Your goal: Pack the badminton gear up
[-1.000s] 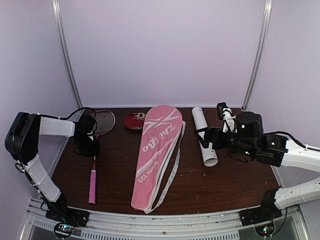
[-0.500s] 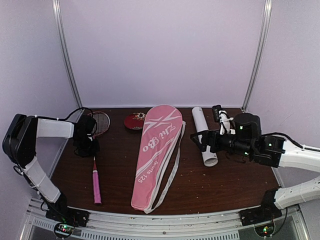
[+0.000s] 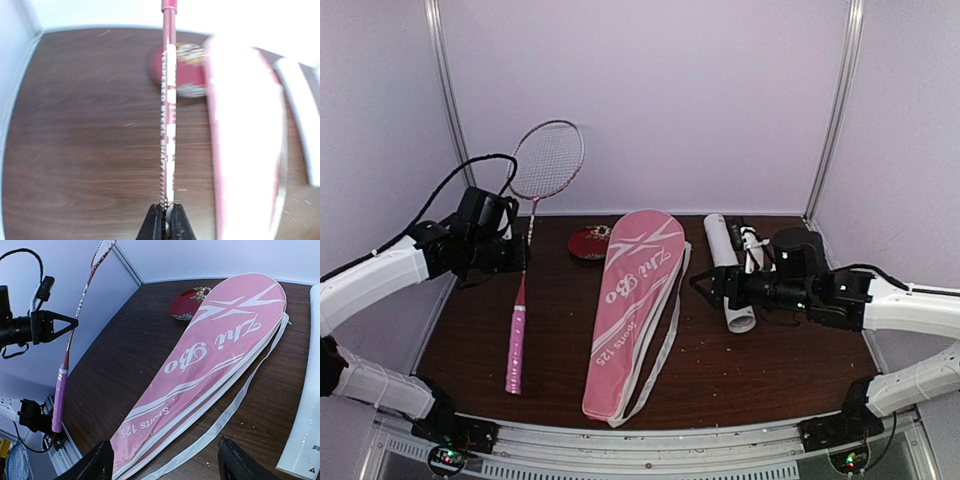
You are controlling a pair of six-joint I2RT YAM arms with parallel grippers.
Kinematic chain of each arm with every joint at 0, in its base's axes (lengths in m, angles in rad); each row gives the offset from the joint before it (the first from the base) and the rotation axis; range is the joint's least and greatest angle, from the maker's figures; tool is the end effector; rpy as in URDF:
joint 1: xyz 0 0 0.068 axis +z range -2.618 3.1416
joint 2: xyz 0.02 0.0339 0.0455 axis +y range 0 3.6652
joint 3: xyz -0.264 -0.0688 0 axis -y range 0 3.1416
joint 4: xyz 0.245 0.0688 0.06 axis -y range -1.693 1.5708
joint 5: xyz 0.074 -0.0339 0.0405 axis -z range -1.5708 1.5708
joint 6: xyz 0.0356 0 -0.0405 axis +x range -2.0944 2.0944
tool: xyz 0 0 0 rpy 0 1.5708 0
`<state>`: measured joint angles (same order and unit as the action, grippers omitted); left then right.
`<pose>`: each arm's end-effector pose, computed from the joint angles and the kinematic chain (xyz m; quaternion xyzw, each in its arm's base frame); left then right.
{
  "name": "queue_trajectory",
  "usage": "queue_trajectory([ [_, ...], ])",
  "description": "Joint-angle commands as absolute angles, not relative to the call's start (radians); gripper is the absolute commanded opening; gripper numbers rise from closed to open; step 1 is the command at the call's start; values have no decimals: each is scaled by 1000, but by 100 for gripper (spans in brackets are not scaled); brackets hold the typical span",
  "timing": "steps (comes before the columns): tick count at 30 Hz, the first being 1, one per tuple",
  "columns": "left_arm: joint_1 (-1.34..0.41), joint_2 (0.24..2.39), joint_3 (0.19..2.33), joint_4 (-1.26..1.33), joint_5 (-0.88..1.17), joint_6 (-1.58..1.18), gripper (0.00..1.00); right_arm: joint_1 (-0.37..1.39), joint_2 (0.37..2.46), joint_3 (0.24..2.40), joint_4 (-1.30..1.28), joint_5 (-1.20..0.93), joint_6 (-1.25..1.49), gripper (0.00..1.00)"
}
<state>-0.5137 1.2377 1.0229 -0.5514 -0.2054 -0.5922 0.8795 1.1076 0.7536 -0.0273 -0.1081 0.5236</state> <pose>0.2337 -0.1235 0.2939 -0.0760 0.9130 -0.1243 0.3810 0.1591 0.1983 0.2803 -0.1762 0.8087 0.3953 0.3985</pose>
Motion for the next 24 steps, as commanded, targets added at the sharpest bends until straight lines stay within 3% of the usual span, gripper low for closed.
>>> queue_trajectory([
  [1, -660, 1173, 997, -369, -183, -586, 0, 875, 1151, 797, 69, -148, 623, 71],
  [5, -787, 1160, 957, -201, -137, -616, 0, 876, 1220, 807, 207, -218, 704, 63],
  [12, -1003, 1288, 1079, -260, -330, -665, 0, 900, 1333, 903, 261, -255, 794, 51],
  [24, -1096, 1388, 1105, -139, -270, -678, 0, 940, 1472, 989, 298, -150, 831, 49],
])
